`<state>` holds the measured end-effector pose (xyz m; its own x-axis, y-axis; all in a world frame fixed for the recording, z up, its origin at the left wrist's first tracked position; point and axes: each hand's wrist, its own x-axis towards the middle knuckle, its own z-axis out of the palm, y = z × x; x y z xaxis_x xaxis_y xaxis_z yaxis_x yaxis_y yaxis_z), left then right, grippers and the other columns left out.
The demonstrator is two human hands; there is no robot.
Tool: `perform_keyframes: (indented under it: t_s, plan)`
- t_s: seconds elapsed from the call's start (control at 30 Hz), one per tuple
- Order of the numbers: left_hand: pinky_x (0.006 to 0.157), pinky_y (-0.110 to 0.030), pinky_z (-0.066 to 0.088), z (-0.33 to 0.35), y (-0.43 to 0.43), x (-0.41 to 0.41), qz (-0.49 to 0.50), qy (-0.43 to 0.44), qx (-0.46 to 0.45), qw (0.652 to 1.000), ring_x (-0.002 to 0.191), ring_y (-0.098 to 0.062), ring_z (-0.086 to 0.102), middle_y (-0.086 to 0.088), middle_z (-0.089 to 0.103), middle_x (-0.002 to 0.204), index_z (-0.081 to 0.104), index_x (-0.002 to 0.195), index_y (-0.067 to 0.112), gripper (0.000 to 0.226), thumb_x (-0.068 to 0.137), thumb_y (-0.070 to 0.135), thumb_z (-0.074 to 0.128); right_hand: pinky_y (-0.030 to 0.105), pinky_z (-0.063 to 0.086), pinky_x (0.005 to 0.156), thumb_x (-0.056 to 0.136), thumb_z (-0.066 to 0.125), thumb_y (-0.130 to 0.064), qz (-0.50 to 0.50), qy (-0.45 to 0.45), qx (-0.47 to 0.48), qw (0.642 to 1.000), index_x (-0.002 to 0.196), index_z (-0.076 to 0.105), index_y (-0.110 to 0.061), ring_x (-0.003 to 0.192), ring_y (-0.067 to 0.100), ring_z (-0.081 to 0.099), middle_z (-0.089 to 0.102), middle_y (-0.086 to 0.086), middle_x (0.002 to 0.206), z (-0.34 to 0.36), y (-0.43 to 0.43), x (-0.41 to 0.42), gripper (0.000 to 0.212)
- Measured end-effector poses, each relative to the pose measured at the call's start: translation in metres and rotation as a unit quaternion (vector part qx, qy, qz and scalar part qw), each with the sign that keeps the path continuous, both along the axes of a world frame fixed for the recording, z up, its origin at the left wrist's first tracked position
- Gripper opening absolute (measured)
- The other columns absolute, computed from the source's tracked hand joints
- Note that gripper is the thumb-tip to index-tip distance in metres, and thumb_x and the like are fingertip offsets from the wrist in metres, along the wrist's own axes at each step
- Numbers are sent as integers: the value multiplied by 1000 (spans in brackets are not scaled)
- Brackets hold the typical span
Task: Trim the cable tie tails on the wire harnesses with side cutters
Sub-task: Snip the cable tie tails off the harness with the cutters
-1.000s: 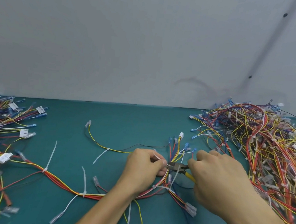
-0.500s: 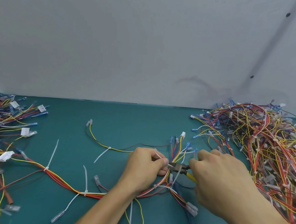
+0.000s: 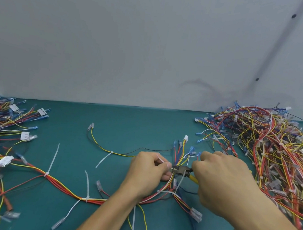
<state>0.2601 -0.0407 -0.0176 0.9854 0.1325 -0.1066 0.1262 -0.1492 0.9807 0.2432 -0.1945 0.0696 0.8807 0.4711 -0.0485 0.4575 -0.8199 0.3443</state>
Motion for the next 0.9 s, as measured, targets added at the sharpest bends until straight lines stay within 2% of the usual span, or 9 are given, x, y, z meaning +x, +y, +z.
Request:
perform_keyframes:
  t_s: [0.27,0.43,0.67,0.9]
  plan:
    - [77,-42,59,0,-1,1,3,4,-7,1000,64,-19,72,-5,72,65,67,70,12,17,86,6,65,32,27,67,85,47,-17,36,-13,14,999,71,21,-22,100,26,52,31,2,84,1,1,0,30]
    - [78,-44,59,-2,0,2,2,3,-9,1000,65,-20,72,-4,71,64,67,69,12,17,86,6,65,32,27,69,85,47,-17,35,-1,13,999,79,30,-24,102,26,52,36,3,87,3,2,-2,19]
    - [79,-44,59,-3,0,3,-2,3,-5,1000,66,-20,72,-4,72,65,67,70,12,17,86,8,66,31,26,68,85,48,-19,32,-4,11,999,72,24,-21,102,26,53,26,2,78,5,3,-1,28]
    - [78,-44,59,-3,0,3,-2,3,-9,1000,66,-21,72,-4,71,64,67,70,11,16,86,8,66,31,28,67,86,49,-18,24,5,13,1000,81,34,-23,103,27,54,31,3,82,4,8,0,16]
